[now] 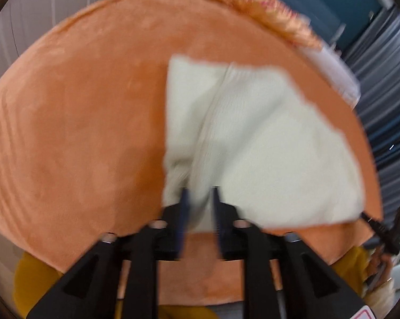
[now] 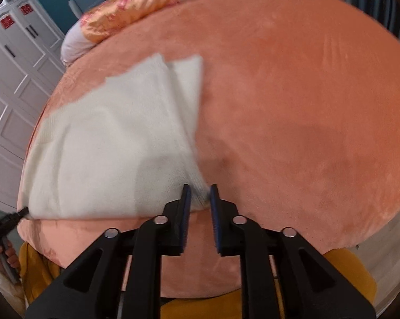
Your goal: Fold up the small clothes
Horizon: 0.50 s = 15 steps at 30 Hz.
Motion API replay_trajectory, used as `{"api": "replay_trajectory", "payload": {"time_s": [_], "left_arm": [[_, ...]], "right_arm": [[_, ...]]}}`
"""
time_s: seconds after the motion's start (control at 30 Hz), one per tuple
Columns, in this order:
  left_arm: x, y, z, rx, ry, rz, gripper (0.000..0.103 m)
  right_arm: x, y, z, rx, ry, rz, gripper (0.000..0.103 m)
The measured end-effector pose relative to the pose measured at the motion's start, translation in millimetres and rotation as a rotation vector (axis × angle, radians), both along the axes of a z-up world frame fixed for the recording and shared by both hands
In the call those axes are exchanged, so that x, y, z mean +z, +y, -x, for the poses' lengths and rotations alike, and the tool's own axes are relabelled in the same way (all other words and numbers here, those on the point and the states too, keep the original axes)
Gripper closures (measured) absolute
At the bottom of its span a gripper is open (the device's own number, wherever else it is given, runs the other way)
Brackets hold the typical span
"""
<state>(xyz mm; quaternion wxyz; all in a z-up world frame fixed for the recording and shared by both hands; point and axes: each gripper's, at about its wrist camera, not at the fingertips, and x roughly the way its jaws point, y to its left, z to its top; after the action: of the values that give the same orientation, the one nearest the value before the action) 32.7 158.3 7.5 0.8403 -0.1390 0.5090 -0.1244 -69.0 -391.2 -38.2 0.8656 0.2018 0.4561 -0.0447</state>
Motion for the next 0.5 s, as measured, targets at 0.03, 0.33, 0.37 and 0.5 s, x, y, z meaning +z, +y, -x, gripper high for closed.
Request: {"api": "replay_trajectory", "payload": {"time_s": [0.03,0.33,0.37,0.5], "left_arm": [[9,1,0,0.010,-0.039,0.010,0.050],[-39,-3,-33,0.111,0.071,0.036,0.021],[-36,-9,-31,0.090,0.057,0.021,0.025],[-24,-21,-21,-0.001,0.071,0.006,0.089]], "right_arm": [[5,3,-1,0.002,-0.026,0.021,0.049],[-34,3,-36,-0.026,0.049,-0.098,0.048],[-35,6,-36,-0.011,0.070,-0.131,0.067],[-17,8,-27,0.006,0.060,-0.120,0.091]]}}
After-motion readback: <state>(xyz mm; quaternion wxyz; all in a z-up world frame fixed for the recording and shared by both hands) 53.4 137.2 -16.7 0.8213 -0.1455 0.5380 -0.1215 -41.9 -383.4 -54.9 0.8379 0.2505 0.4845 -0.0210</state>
